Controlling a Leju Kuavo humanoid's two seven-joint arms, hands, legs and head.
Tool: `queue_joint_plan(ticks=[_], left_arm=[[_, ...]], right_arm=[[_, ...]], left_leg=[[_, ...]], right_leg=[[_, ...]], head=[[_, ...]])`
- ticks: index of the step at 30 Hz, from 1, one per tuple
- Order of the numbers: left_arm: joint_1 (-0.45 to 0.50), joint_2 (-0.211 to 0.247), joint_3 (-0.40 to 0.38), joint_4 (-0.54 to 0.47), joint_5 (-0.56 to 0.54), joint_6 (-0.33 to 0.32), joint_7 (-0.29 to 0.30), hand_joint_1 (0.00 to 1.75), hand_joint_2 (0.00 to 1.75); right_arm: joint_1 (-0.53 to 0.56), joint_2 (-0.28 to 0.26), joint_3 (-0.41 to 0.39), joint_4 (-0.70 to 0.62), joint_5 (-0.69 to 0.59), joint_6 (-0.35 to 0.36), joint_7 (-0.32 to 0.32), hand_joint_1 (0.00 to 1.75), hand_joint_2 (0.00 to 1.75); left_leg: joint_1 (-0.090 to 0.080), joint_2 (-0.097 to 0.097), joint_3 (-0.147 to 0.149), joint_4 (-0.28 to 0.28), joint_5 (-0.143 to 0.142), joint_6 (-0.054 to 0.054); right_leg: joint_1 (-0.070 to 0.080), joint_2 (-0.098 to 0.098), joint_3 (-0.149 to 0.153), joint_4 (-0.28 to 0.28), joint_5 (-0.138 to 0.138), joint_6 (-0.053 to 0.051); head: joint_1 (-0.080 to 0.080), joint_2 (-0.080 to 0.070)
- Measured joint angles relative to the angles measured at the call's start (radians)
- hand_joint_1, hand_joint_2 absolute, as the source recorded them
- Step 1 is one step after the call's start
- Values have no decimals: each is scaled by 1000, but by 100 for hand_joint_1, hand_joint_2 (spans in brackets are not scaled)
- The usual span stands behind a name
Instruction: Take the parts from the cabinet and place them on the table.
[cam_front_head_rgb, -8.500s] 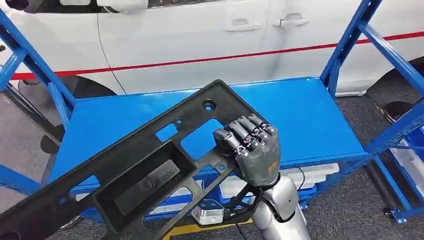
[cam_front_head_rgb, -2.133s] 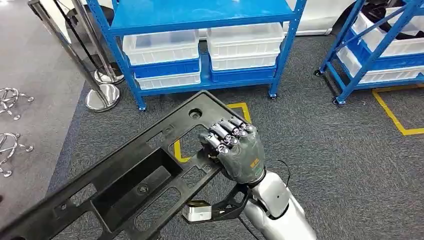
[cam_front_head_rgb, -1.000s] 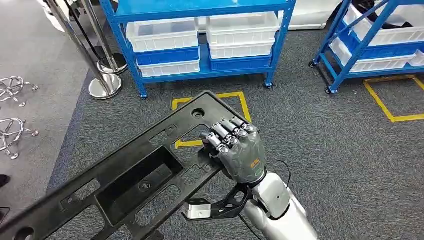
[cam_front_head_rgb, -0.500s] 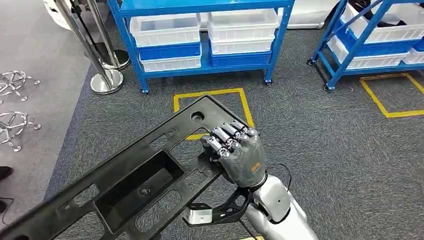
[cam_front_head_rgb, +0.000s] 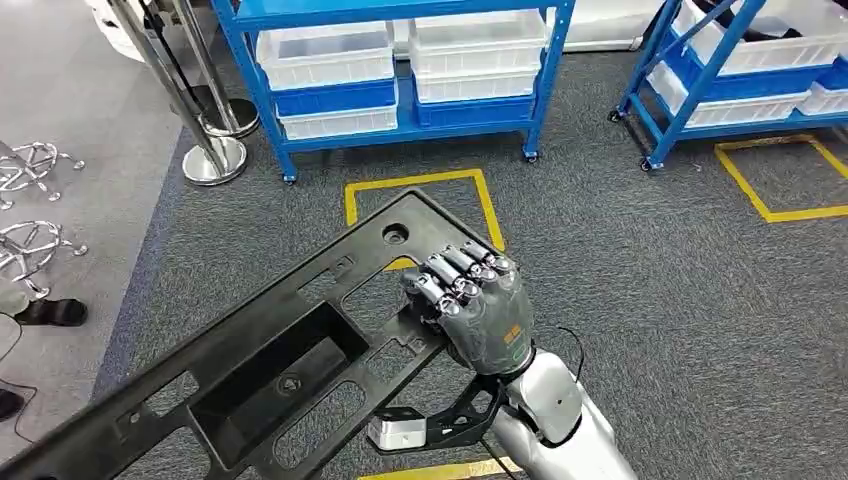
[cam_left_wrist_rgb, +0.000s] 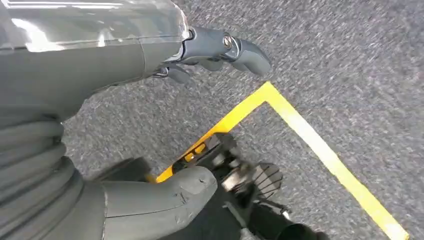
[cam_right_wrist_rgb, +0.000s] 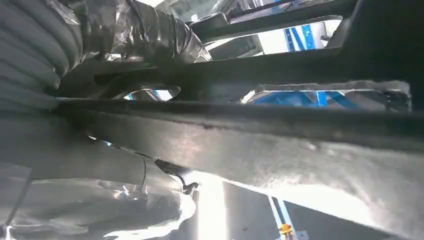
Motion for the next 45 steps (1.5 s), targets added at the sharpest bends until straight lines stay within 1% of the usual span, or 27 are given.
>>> queue_joint_plan(ticks=[3,4,6,8,9,11,13,14,18,20,23,24,25,27,28,29,30,33,34,36,38,39,40,41,43,44,45], left_arm=[[2,0,0,0,0,0,1,0,175],[2,0,0,0,0,-1,0,0,175],[-1,0,0,0,0,-1,0,0,175],[1,0,0,0,1,-1,2,0,175],[2,0,0,0,1,-2,3,0,175],[2,0,0,0,3,-5,6,0,175],[-1,-2,0,0,5,-9,7,0,175],[-4,-2,0,0,8,-10,7,0,175],[-18,-2,0,0,20,-15,2,0,175],[-22,-2,-1,0,19,-14,1,0,175],[-25,10,-2,0,15,-13,2,0,175],[-25,15,-3,0,16,-17,2,0,175],[-25,17,-4,0,20,-19,2,0,175],[-28,22,-5,0,21,-19,3,0,175],[-30,26,-6,0,22,-19,5,0,175],[-30,29,-7,0,22,-19,6,0,175],[-30,31,-8,0,22,-19,8,0,175],[-29,32,-8,0,22,-18,10,0,175],[-30,31,-9,0,22,-18,10,0,175],[-32,32,-10,0,22,-18,10,0,175],[-27,32,-10,0,22,-18,10,0,175],[-25,33,-10,0,23,-18,10,0,175],[-25,33,-10,0,25,-18,8,0,175],[-25,33,-10,0,28,-19,7,0,175],[-27,32,-10,0,33,-23,2,0,175],[-28,31,-10,0,34,-26,2,0,175],[-28,31,-10,0,34,-26,2,0,175]], right_arm=[[0,0,0,0,0,0,0,175,175],[0,-1,0,0,0,0,0,175,175],[0,-1,0,0,0,0,0,175,175],[3,-4,0,2,0,0,0,175,175],[3,-7,0,3,0,0,0,175,175],[1,-17,0,7,-3,6,0,175,175],[-11,-27,5,9,-13,19,2,175,175],[-20,-31,7,10,-23,21,2,175,175],[-33,-42,15,8,-79,31,0,175,175],[-38,-45,21,7,-91,32,0,175,175],[-31,-50,21,-3,-96,21,3,175,175],[-29,-53,21,-6,-97,19,0,175,175],[-28,-55,21,-7,-98,19,0,175,175],[-29,-57,21,-11,-97,21,-2,175,175],[-29,-57,21,-14,-97,22,-3,175,175],[-30,-56,22,-18,-97,23,-3,175,175],[-34,-56,23,-20,-97,27,-4,175,175],[-33,-55,27,-26,-94,34,-3,175,175],[-33,-55,27,-29,-93,34,-3,175,175],[-35,-56,27,-31,-93,34,-4,175,175],[-34,-56,28,-32,-93,34,-3,175,175],[-32,-57,28,-32,-93,34,-3,175,175],[-31,-57,28,-32,-92,35,-3,175,175],[-31,-57,28,-32,-90,39,-3,175,175],[-32,-57,28,-32,-87,42,-1,175,175],[-34,-57,28,-34,-85,45,0,175,175],[-38,-56,29,-35,-84,46,0,175,175]], left_leg=[[-3,0,-11,-14,10,18],[7,5,-3,-26,23,27],[6,5,-14,-28,33,40],[3,6,-26,-23,37,42],[3,6,-31,-19,38,42],[4,5,-38,-9,37,41],[5,3,-41,4,30,32],[1,3,-49,11,26,26],[-1,8,-61,19,28,9],[3,3,-72,47,-2,-2],[9,3,-163,255,-107,-14],[9,3,-189,310,-120,-16],[9,3,-193,317,-106,-16],[9,-2,-134,196,-22,-9],[9,-21,-92,106,23,-3],[10,-72,-66,41,31,4],[10,-83,-57,27,30,6],[4,-59,-56,18,30,13],[12,-47,-52,-4,42,22],[12,-22,-45,-18,52,35],[6,3,-49,-16,52,37],[4,18,-52,-15,51,37],[4,31,-54,-13,51,37],[4,43,-55,-12,51,36],[4,64,-55,-5,45,33],[2,72,-55,2,41,28],[-8,80,-60,13,34,21]], right_leg=[[-2,-1,0,-6,13,20],[-2,-1,-5,7,3,23],[-3,2,-46,95,-71,28],[-5,1,-114,257,-146,34],[-6,1,-128,295,-151,36],[-7,1,-88,234,-101,37],[-8,-1,8,61,-21,33],[-4,-1,26,29,-40,26],[1,6,13,14,-31,6],[-6,10,18,3,-23,-7],[-4,20,14,3,-21,-11],[-4,26,13,4,-21,-11],[-4,34,13,6,-20,-11],[-4,56,14,9,-20,-11],[-4,65,14,10,-20,-10],[-8,71,13,10,-18,-8],[-5,84,7,12,-14,0],[-14,112,-3,1,2,24],[-7,120,-3,1,2,30],[-1,34,-34,64,-49,29],[-4,12,-101,210,-122,31],[-6,10,-129,271,-143,33],[-6,7,-135,287,-139,34],[-6,4,-116,258,-114,34],[-5,-19,-23,99,-37,31],[-1,-71,23,15,-24,27],[13,-83,27,0,-33,21]], head=[[0,0],[1,0],[1,0],[1,0],[1,0],[1,0],[1,0],[1,0],[1,0],[1,0],[0,0],[0,0],[0,0],[0,0],[0,0],[1,0],[1,0],[0,0],[1,0],[2,0],[2,0],[2,0],[1,0],[2,0],[2,0],[2,0],[2,0]])
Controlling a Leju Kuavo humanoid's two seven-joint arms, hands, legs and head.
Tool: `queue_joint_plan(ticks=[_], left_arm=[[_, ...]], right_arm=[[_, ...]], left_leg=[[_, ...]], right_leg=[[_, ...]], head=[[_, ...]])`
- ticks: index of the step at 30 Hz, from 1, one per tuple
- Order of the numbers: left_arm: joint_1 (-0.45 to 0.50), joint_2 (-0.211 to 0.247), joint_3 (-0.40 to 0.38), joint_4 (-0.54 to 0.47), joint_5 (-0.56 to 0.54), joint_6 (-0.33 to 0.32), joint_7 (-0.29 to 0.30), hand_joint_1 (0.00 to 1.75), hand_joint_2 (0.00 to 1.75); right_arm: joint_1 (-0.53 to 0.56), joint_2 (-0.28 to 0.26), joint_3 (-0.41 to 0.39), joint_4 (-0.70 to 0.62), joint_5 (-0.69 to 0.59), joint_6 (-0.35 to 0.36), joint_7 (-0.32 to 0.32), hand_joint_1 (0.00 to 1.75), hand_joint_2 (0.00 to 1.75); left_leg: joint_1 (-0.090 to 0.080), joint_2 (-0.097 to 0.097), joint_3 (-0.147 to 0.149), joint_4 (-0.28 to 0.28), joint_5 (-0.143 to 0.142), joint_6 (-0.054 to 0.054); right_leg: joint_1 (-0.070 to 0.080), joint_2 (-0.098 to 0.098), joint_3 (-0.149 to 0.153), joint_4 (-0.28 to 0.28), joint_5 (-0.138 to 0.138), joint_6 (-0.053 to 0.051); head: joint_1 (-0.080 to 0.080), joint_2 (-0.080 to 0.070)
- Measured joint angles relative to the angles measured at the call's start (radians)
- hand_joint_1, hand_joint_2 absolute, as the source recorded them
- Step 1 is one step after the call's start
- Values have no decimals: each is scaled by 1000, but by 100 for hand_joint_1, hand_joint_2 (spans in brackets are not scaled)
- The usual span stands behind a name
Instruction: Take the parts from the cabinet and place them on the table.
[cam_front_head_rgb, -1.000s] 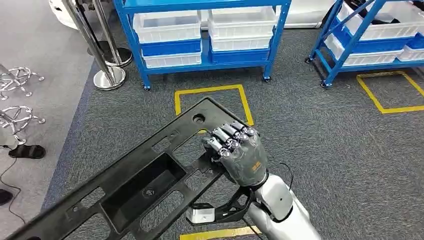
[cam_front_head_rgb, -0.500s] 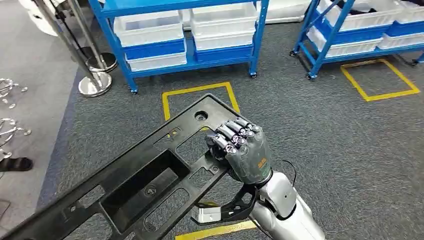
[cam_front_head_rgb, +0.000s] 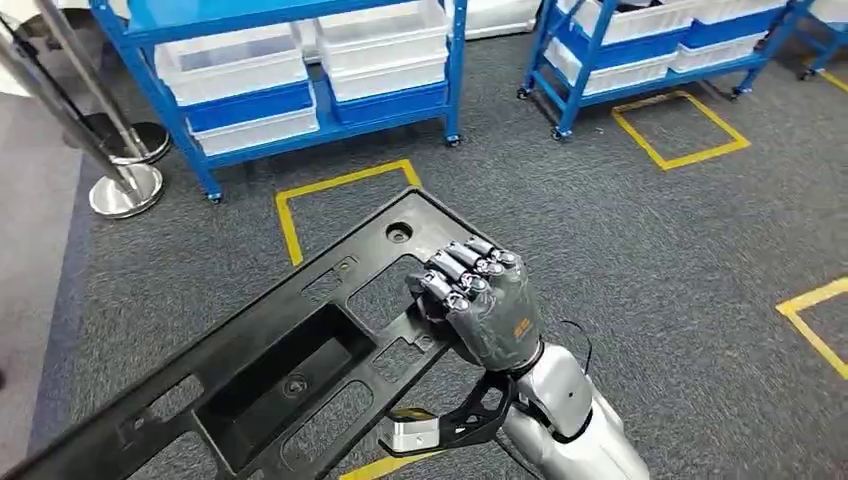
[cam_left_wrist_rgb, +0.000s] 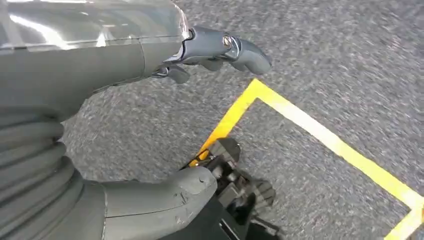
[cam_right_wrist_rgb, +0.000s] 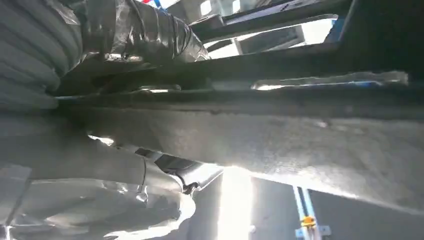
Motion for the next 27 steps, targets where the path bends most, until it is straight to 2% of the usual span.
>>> queue_joint_plan(ticks=[1,3,4,5,6,7,8,9,10,11,12,13,14,15,16,17,19,20,21,22,24,25,26,27], left_arm=[[1,0,0,0,1,-1,0,0,175],[0,-2,-1,0,1,-2,0,0,175],[-2,-3,-1,0,1,-2,0,0,175],[-3,-3,-2,0,1,-2,0,0,175],[-3,-3,-2,0,1,-2,0,0,175],[-1,-3,-2,0,1,-2,0,0,175],[1,-3,-2,0,1,-2,0,0,175],[4,-3,-2,0,1,-3,0,0,175],[6,-3,-2,0,1,-3,0,0,175],[6,-3,-2,0,1,-3,0,0,175],[5,-3,-2,0,1,-3,0,0,175],[4,-3,-2,0,1,-3,0,0,175],[3,-3,-2,0,1,-3,0,0,175],[4,-3,-2,0,0,-5,0,0,175],[4,-3,-3,0,-1,-8,0,0,175],[3,-3,-5,0,-1,-8,-1,0,175],[-1,-4,-6,0,-1,-8,-2,0,175],[-6,-7,-7,0,-1,-8,-3,0,175],[-9,-7,-8,0,0,-8,-5,0,175],[-11,-8,-8,0,0,-8,-6,0,175],[-7,-7,-8,0,0,-9,-6,0,175],[-7,-6,-8,0,0,-9,-6,0,175],[-7,-6,-8,0,1,-9,-6,0,175],[-8,-7,-9,0,2,-10,-9,0,175]], right_arm=[[0,0,0,-2,0,0,0,175,175],[1,0,0,-3,1,2,0,175,175],[1,0,0,-5,1,3,0,175,175],[0,0,0,-7,1,4,0,175,175],[-3,0,0,-7,2,6,0,175,175],[-3,1,0,-7,2,6,0,175,175],[-3,1,0,-7,3,6,0,175,175],[-2,1,0,-7,3,6,0,175,175],[-2,1,0,-7,4,6,0,175,175],[-2,1,0,-7,5,6,0,175,175],[-2,1,0,-7,6,6,0,175,175],[-2,1,0,-7,6,6,0,175,175],[-2,1,0,-7,7,6,0,175,175],[-3,1,0,-7,7,6,0,175,175],[-3,1,0,-8,8,6,2,175,175],[-3,1,0,-8,8,6,3,175,175],[-2,-1,0,-10,9,6,6,175,175],[-1,-2,0,-12,10,6,6,175,175],[-2,-3,0,-15,10,6,6,175,175],[-3,-3,0,-16,11,6,7,175,175],[-2,-4,0,-16,11,6,8,175,175],[-1,-5,0,-16,11,6,8,175,175],[-1,-5,0,-16,11,7,8,175,175],[-1,-5,0,-16,13,7,8,175,175]], left_leg=[[1,9,0,-1,-1,-3],[2,29,5,-3,-1,-10],[3,37,5,0,-5,-16],[9,-13,-1,16,-23,-27],[13,-53,-17,60,-58,-30],[15,-70,-46,130,-98,-33],[16,-76,-82,211,-134,-35],[16,-77,-116,283,-158,-37],[16,-77,-132,315,-157,-36],[16,-77,-125,294,-130,-35],[16,-80,-97,230,-86,-32],[17,-91,-58,143,-37,-27],[18,-121,-20,57,5,-23],[21,-169,-6,27,-8,-19],[21,-164,-1,6,-4,-20],[17,-156,-4,9,-4,-19],[14,-137,-1,0,3,-9],[26,-120,4,-17,14,2],[22,-109,7,-24,18,7],[19,-96,6,-25,19,14],[14,-67,3,-24,18,15],[14,-52,0,-23,18,15],[14,-39,-1,-22,17,14],[14,-26,-1,-21,16,13]], right_leg=[[-6,16,-4,2,2,-7],[0,36,-9,3,4,-15],[-4,49,-9,-3,9,-23],[-9,58,-6,-6,14,-29],[-11,67,-8,-6,16,-33],[-11,76,-9,-6,17,-36],[-10,89,-10,-6,18,-37],[-9,103,-12,-5,19,-38],[-9,116,-12,-4,19,-38],[-9,130,-12,-3,20,-38],[-9,145,-11,-1,20,-38],[-9,158,-11,1,20,-37],[-10,169,-10,3,19,-37],[-7,179,-16,3,22,-30],[-11,193,-23,6,26,-23],[-16,202,-29,3,31,-15],[-18,223,-32,-5,40,-1],[-18,211,-36,5,30,2],[-8,155,-49,33,6,3],[-9,121,-82,102,-37,7],[-12,96,-150,250,-104,11],[-14,92,-170,291,-113,12],[-16,89,-165,287,-99,14],[-18,84,-136,237,-66,15]], head=[[-1,0],[-1,0],[0,0],[0,0],[-1,0],[-1,0],[-1,0],[-1,0],[-1,0],[-1,0],[-1,0],[-1,0],[-1,0],[0,0],[-1,0],[0,0],[0,0],[-1,0],[1,0],[1,0],[2,0],[2,0],[2,0],[2,0]])
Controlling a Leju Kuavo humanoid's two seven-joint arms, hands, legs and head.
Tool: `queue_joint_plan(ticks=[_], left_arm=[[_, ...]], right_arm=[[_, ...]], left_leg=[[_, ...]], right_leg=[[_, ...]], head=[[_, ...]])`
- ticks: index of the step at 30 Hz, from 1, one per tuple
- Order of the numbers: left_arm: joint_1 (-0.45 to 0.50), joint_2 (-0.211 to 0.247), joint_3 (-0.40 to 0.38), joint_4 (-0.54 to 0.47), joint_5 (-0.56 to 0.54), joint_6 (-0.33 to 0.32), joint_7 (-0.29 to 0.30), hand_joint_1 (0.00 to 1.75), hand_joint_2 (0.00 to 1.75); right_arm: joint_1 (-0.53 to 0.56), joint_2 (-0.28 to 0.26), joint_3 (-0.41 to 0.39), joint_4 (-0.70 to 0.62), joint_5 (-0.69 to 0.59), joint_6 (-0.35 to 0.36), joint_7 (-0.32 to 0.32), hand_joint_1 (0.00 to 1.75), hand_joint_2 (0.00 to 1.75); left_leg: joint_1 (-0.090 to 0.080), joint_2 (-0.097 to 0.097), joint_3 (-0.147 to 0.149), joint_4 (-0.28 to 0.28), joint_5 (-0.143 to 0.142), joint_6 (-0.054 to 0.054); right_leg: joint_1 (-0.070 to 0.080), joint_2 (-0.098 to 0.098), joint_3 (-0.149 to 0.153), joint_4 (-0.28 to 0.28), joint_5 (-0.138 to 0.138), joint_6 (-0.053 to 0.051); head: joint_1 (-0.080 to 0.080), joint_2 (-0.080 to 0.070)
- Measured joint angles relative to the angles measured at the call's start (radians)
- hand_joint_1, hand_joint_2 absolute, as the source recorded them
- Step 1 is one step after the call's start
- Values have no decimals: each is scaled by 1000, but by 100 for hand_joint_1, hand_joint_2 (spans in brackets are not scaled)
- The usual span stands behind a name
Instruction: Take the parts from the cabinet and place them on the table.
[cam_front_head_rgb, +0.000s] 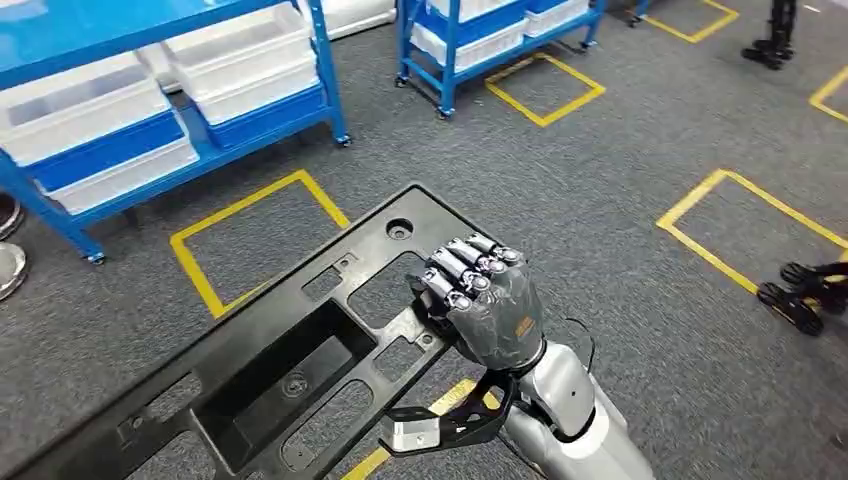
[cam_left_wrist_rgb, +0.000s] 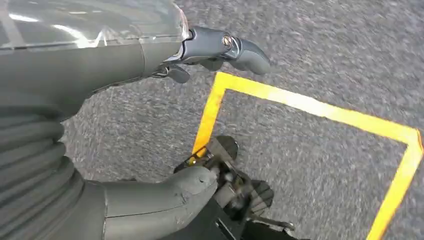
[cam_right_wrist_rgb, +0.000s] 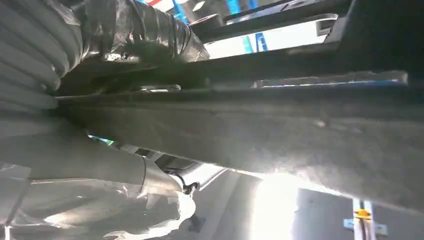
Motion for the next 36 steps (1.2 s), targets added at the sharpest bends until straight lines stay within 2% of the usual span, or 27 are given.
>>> queue_joint_plan(ticks=[1,2,3,4,7,8,9,10,12,13,14,16,17,18,19,22,23,24,25,27,28,29,30,32,33,34,36], left_arm=[[0,-1,-1,0,3,-2,-4,0,175],[0,-3,-2,0,4,-3,-8,0,175],[0,-3,-3,0,5,-4,-10,0,175],[0,-4,-4,0,8,-6,-12,0,175],[0,-7,-4,-2,21,-10,-18,0,175],[-2,-8,-4,-4,22,-10,-21,0,175],[-3,-9,-5,-6,26,-10,-26,0,175],[-3,-9,-5,-6,27,-10,-27,0,175],[2,-9,-5,-6,29,-10,-27,0,175],[5,-9,-5,-6,29,-10,-27,0,175],[7,-9,-5,-6,30,-10,-28,0,175],[5,-10,-6,-6,31,-9,-31,0,175],[3,-10,-6,-6,32,-8,-32,0,175],[2,-10,-7,-6,33,-7,-33,0,175],[3,-10,-7,-6,34,-6,-33,0,175],[2,-10,-8,-8,35,-6,-34,0,175],[1,-14,-10,-8,35,-6,-34,0,175],[-3,-15,-11,-8,36,-6,-34,0,175],[-4,-16,-13,-8,38,-6,-36,0,175],[0,-16,-14,-8,39,-6,-36,0,175],[4,-16,-14,-8,39,-6,-36,0,175],[5,-16,-15,-8,39,-6,-36,0,175],[4,-16,-15,-8,40,-6,-36,0,175],[2,-17,-18,-8,41,-2,-37,0,175],[2,-18,-21,-8,42,0,-37,0,175],[2,-18,-22,-8,42,2,-37,0,175],[1,-18,-22,-8,45,5,-37,0,175]], right_arm=[[0,0,0,-1,4,0,1,175,175],[0,0,0,-5,6,0,3,175,175],[-1,-1,0,-10,9,0,5,175,175],[0,0,0,-13,15,0,7,175,175],[2,-3,0,-18,22,1,13,175,175],[3,-3,0,-22,23,1,13,175,175],[3,-4,0,-26,26,2,13,175,175],[2,-4,0,-26,29,2,14,175,175],[2,-4,0,-27,31,2,15,175,175],[3,-4,0,-27,32,2,16,175,175],[4,-4,0,-27,34,2,16,175,175],[5,-4,0,-27,36,2,16,175,175],[5,-4,0,-28,36,2,16,175,175],[5,-4,0,-29,36,2,16,175,175],[4,-4,0,-29,36,2,17,175,175],[7,-5,0,-33,37,2,19,175,175],[7,-6,0,-34,37,2,19,175,175],[8,-7,0,-35,37,2,19,175,175],[7,-8,0,-36,38,2,20,175,175],[9,-9,0,-36,38,2,23,175,175],[11,-11,0,-36,38,2,25,175,175],[13,-13,0,-36,39,2,25,175,175],[15,-15,0,-36,40,3,25,175,175],[15,-16,0,-36,41,3,26,175,175],[15,-17,0,-39,41,3,27,175,175],[13,-17,0,-41,41,4,28,175,175],[14,-18,0,-43,43,5,28,175,175]], left_leg=[[0,13,1,2,-2,-3],[0,23,2,6,-6,-7],[-4,31,1,11,-10,-12],[-10,38,-1,19,-15,-19],[-9,70,5,16,-16,-31],[-5,58,2,21,-24,-40],[0,-3,-5,44,-46,-46],[3,-34,-27,103,-87,-48],[4,-51,-97,257,-157,-52],[4,-51,-123,311,-170,-53],[5,-52,-130,322,-158,-52],[5,-57,-82,210,-74,-46],[6,-75,-45,125,-27,-42],[8,-129,-18,56,-12,-36],[10,-145,-11,43,-17,-35],[0,-118,-4,29,-17,-26],[11,-105,0,10,-7,-14],[9,-91,4,1,0,-8],[8,-80,4,-2,2,-2],[6,-52,2,-2,0,1],[5,-35,1,-2,0,2],[5,-20,1,-1,-1,2],[6,-8,1,0,-2,1],[6,15,3,4,-7,-4],[5,25,5,9,-12,-9],[-3,33,2,16,-18,-17],[-3,50,4,17,-21,-25]], right_leg=[[-1,-11,56,-96,46,-1],[0,-37,108,-184,79,-3],[8,-90,133,-238,67,-6],[15,-84,134,-243,72,-15],[17,-45,127,-242,75,-26],[10,-37,131,-247,80,-34],[7,-25,129,-247,82,-38],[6,-15,128,-247,84,-42],[8,11,127,-247,86,-46],[10,25,126,-246,86,-46],[10,40,126,-244,86,-46],[10,71,126,-239,86,-46],[9,84,126,-236,86,-45],[6,94,124,-236,85,-44],[10,106,118,-232,88,-37],[-3,140,105,-241,102,-14],[3,140,103,-243,102,-7],[5,80,99,-230,88,-8],[7,34,81,-191,56,-5],[4,11,11,-40,-20,3],[1,10,-19,23,-41,7],[-2,9,-28,45,-37,10],[-4,4,-13,20,-14,13],[-6,-21,76,-136,66,14],[-5,-56,125,-220,93,9],[13,-91,132,-246,77,2],[11,-62,126,-244,81,-7]], head=[[0,0],[0,0],[0,0],[-1,0],[1,0],[0,0],[0,0],[-1,0],[0,0],[0,0],[0,0],[0,0],[0,0],[0,0],[0,0],[0,0],[0,0],[1,0],[2,0],[2,0],[2,0],[1,0],[2,0],[2,0],[2,0],[2,0],[2,0]])
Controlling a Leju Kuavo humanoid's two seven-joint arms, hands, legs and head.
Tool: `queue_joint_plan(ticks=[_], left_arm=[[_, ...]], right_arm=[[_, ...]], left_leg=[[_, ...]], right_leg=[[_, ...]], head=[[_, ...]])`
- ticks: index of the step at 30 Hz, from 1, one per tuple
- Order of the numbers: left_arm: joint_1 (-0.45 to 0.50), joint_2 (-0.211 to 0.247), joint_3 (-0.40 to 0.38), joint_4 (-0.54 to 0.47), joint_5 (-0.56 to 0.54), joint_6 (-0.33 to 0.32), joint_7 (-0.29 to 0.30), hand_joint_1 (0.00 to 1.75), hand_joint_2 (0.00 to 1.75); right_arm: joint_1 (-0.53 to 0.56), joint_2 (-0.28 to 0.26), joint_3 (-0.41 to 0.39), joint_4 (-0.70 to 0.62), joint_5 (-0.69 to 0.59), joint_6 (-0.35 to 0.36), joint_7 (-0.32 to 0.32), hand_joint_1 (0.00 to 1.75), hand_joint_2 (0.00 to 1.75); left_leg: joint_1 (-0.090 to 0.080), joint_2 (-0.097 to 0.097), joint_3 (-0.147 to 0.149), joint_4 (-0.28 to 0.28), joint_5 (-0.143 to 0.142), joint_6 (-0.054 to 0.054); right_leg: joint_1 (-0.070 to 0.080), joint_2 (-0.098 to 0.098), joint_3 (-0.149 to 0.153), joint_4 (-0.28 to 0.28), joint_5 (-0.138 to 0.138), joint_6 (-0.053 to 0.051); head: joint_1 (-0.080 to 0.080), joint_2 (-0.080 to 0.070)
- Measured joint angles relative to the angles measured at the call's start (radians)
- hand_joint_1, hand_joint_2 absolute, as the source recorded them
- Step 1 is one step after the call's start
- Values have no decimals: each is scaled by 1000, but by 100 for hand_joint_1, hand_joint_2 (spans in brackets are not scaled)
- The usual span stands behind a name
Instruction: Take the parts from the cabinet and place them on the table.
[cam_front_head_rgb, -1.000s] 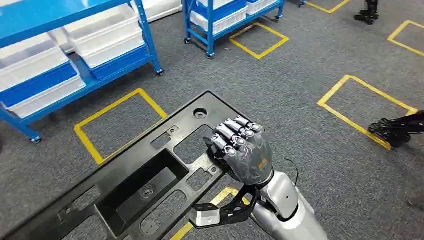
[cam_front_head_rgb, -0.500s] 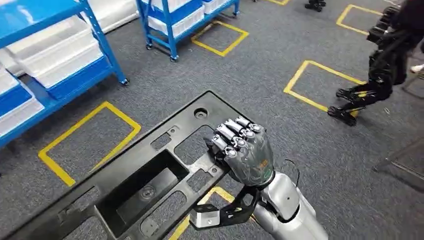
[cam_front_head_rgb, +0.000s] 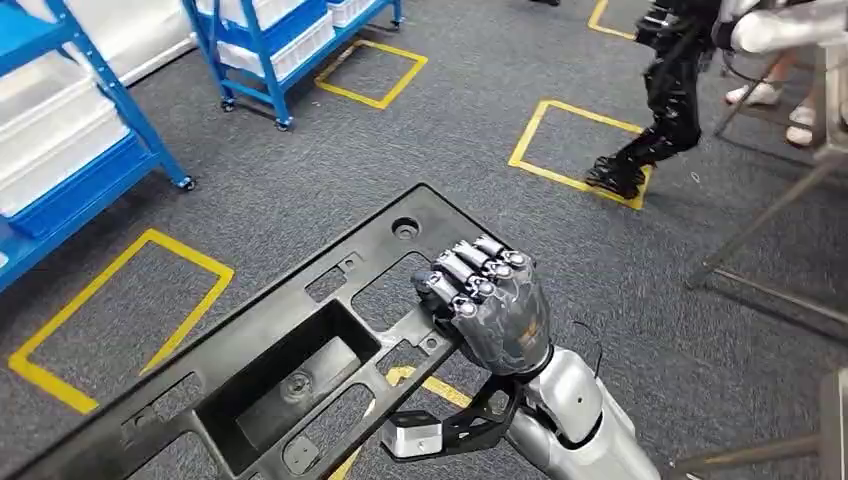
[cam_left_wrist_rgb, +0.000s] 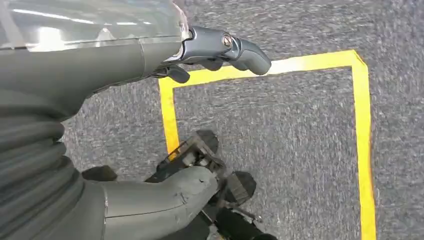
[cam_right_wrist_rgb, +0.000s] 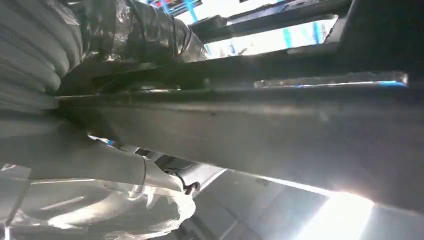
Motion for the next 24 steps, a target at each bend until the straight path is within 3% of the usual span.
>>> queue_joint_plan(ticks=[2,3,4,5,7,8,9,10,11,12,13,15,17,18,19,20,22,23,24], left_arm=[[-3,-1,-1,0,3,1,0,0,175],[-6,-1,-1,-2,4,1,0,0,175],[-6,-2,-1,-2,5,1,0,0,175],[-5,-1,-1,-2,5,1,0,0,175],[0,-1,-1,-2,5,1,0,0,175],[4,-1,-2,-2,5,1,0,0,175],[5,-1,-2,-2,5,1,0,0,175],[4,-1,-2,-2,5,1,0,0,175],[2,-1,-2,-2,5,1,0,0,175],[2,-1,-2,-2,5,1,0,0,175],[2,0,-2,-2,5,1,0,0,175],[2,0,-3,-2,5,0,0,0,175],[0,-1,-7,-3,5,-1,-1,0,175],[-3,-3,-10,-3,5,-2,-1,0,175],[-5,-4,-11,-5,5,-2,-2,0,175],[-5,-4,-11,-5,5,-2,-3,0,175],[0,-4,-11,-5,5,-2,-3,0,175],[2,-2,-11,-5,5,-2,-3,0,175],[2,-2,-12,-5,5,-2,-3,0,175]], right_arm=[[2,-2,0,-1,2,0,0,175,175],[3,-2,0,-4,5,1,0,175,175],[1,-3,0,-6,8,2,1,175,175],[1,-3,0,-6,10,2,2,175,175],[5,-4,0,-6,11,4,3,175,175],[6,-4,0,-6,11,5,4,175,175],[8,-4,0,-6,11,4,3,175,175],[9,-4,0,-6,11,4,3,175,175],[9,-4,0,-6,11,4,3,175,175],[9,-4,0,-6,11,4,3,175,175],[9,-4,0,-6,11,4,4,175,175],[9,-4,0,-8,14,5,5,175,175],[12,-6,0,-8,14,5,5,175,175],[13,-8,0,-9,14,6,5,175,175],[11,-8,0,-10,15,6,5,175,175],[9,-9,0,-10,14,6,5,175,175],[10,-10,0,-10,14,9,5,175,175],[10,-11,0,-9,14,13,6,175,175],[11,-12,0,-9,14,14,6,175,175]], left_leg=[[1,24,6,0,-3,-11],[8,-10,2,11,-19,-21],[9,-57,-13,55,-49,-24],[10,-83,-43,124,-87,-25],[11,-100,-113,277,-149,-29],[11,-100,-134,317,-151,-30],[12,-100,-132,305,-131,-29],[14,-102,-110,249,-90,-27],[16,-109,-72,160,-38,-25],[19,-133,-38,80,2,-25],[24,-187,-19,37,-3,-22],[20,-183,-15,21,-4,-18],[16,-161,-15,19,3,-3],[23,-147,-14,8,11,10],[21,-137,-13,6,13,14],[19,-126,-14,6,13,21],[13,-97,-17,6,12,24],[12,-82,-19,7,12,24],[11,-68,-20,7,12,24]], right_leg=[[-3,25,-1,-6,5,-11],[-9,35,4,-12,10,-17],[-11,44,3,-14,13,-23],[-11,51,2,-14,14,-27],[-10,77,1,-12,14,-28],[-10,92,0,-9,14,-28],[-11,107,0,-7,14,-28],[-11,123,0,-5,14,-27],[-12,139,0,-2,13,-26],[-13,151,0,2,12,-24],[-12,161,-5,5,11,-19],[-13,183,-17,8,17,-3],[-16,206,-23,0,26,11],[-15,179,-26,8,19,13],[-9,119,-34,31,-3,17],[-9,86,-58,85,-40,20],[-12,69,-126,234,-112,25],[-12,67,-150,289,-129,26],[-12,66,-151,295,-120,27]], head=[[0,0],[0,0],[0,0],[-1,0],[0,0],[0,0],[-1,0],[0,0],[0,0],[-1,0],[0,0],[0,0],[0,0],[0,0],[2,0],[0,0],[0,0],[0,0],[0,0]])
